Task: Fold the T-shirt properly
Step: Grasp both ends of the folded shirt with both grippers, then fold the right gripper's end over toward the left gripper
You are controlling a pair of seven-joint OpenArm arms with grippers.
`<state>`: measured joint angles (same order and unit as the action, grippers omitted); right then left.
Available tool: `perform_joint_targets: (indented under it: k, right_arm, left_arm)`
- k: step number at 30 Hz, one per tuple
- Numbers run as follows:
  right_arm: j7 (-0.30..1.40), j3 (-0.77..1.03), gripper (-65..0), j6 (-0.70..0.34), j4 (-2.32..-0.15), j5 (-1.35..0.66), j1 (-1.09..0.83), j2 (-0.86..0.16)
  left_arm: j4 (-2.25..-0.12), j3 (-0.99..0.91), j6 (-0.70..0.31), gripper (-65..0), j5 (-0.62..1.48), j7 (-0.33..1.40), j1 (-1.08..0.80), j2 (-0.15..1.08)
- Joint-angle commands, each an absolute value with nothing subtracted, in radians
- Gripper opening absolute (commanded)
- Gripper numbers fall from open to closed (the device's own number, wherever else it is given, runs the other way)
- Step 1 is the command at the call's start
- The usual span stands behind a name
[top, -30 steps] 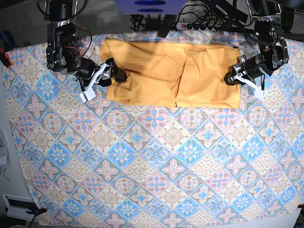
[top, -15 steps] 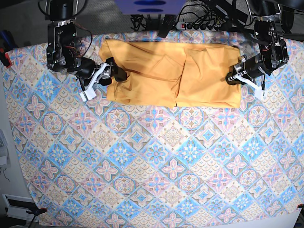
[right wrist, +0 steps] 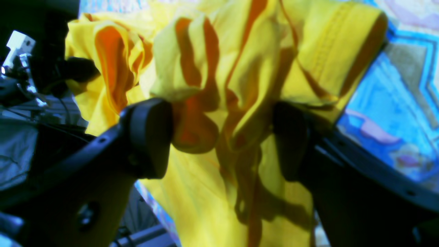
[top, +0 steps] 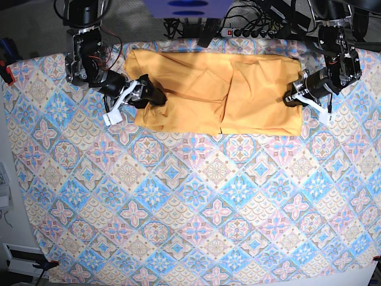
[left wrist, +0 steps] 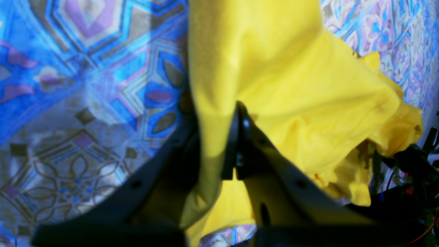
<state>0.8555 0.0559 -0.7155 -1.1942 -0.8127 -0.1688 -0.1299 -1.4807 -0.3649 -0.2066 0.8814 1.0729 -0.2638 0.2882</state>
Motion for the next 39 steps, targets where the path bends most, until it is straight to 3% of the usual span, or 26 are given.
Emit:
perform_joint_targets:
  k: [1,10,13,18,20,27,39]
  right_arm:
    - [0.915,0.05,-20.1,-0.698,-1.178,-0.754,-0.179,-0.125]
    - [0.914,-0.053,-21.0,-0.698,-1.153,-0.75,-0.179,-0.108]
    - [0.914,-0.056,-30.8,-0.698,-1.153,-0.75,-0.17,-0.108]
    - [0.914,-0.047,-53.2,-0.698,-1.152,-0.75,-0.131,-0.111]
    - [0.914,-0.045,-57.0,-0.698,-1.152,-0.75,-0.131,-0.113]
    - [0.914,-0.045,-64.8,-0.698,-1.158,-0.748,-0.065,-0.134]
    - [0.915,-0.056,-64.8,-0.698,-1.153,-0.745,0.108,-0.136]
  left_arm:
    - [-1.492,-0.369,-0.213,-65.0,0.894,1.063,-0.259,0.302]
    - [-1.491,-0.367,-0.213,-65.0,0.892,1.063,-0.246,0.302]
    - [-1.491,-0.367,-0.213,-65.0,0.892,1.063,-0.246,0.302]
    - [-1.491,-0.367,-0.213,-65.0,0.892,1.063,-0.246,0.302]
    - [-1.491,-0.367,-0.213,-65.0,0.892,1.063,-0.246,0.302]
    - [-1.491,-0.367,-0.213,-65.0,0.892,1.063,-0.245,0.302]
    - [-1.491,-0.367,-0.213,-65.0,0.892,1.063,-0.243,0.236]
